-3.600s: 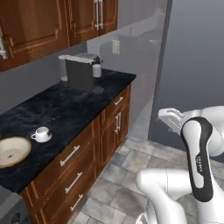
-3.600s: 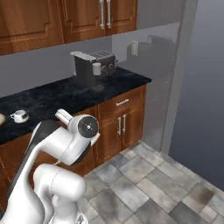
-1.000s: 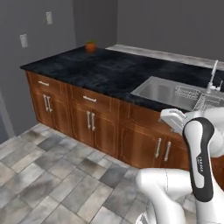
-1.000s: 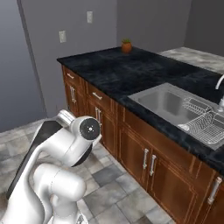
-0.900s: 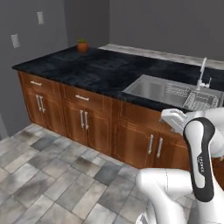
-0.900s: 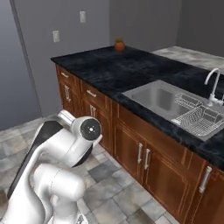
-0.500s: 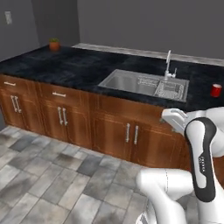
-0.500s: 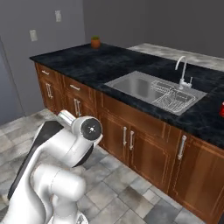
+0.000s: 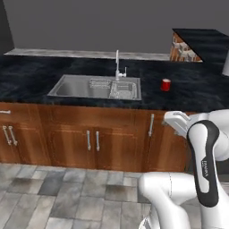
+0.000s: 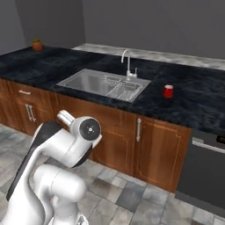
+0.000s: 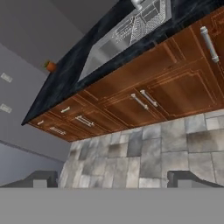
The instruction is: Clear the mugs and bowl far away from the sink.
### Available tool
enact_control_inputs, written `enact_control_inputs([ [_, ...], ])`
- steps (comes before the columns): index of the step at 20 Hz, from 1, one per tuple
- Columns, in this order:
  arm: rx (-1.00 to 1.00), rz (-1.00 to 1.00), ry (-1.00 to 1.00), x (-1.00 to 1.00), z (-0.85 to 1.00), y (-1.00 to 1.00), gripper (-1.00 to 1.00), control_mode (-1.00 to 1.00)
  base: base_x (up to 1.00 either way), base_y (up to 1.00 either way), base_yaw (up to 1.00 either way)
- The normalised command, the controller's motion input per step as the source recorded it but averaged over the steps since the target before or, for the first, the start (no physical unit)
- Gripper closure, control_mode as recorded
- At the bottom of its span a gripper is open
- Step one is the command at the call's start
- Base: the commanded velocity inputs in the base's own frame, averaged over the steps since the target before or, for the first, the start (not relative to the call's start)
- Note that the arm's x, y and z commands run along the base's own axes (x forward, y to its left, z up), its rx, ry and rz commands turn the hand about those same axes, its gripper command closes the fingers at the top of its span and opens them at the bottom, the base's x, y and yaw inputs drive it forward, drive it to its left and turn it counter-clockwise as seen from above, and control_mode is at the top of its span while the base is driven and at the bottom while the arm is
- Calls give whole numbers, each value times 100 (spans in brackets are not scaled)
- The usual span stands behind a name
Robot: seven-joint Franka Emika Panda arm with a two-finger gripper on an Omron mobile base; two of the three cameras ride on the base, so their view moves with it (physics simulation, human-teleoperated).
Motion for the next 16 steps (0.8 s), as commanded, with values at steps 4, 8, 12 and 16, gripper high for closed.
enact_control_inputs([
  [4,0,0,0,0,0,0,-100,100,8,-34,-42],
  [8,0,0,0,0,0,0,-100,100,13,-47,-35],
  [12,0,0,0,0,0,0,-100,100,18,-45,-26],
  [16,0,0,0,0,0,0,-100,100,30,-12,-10],
])
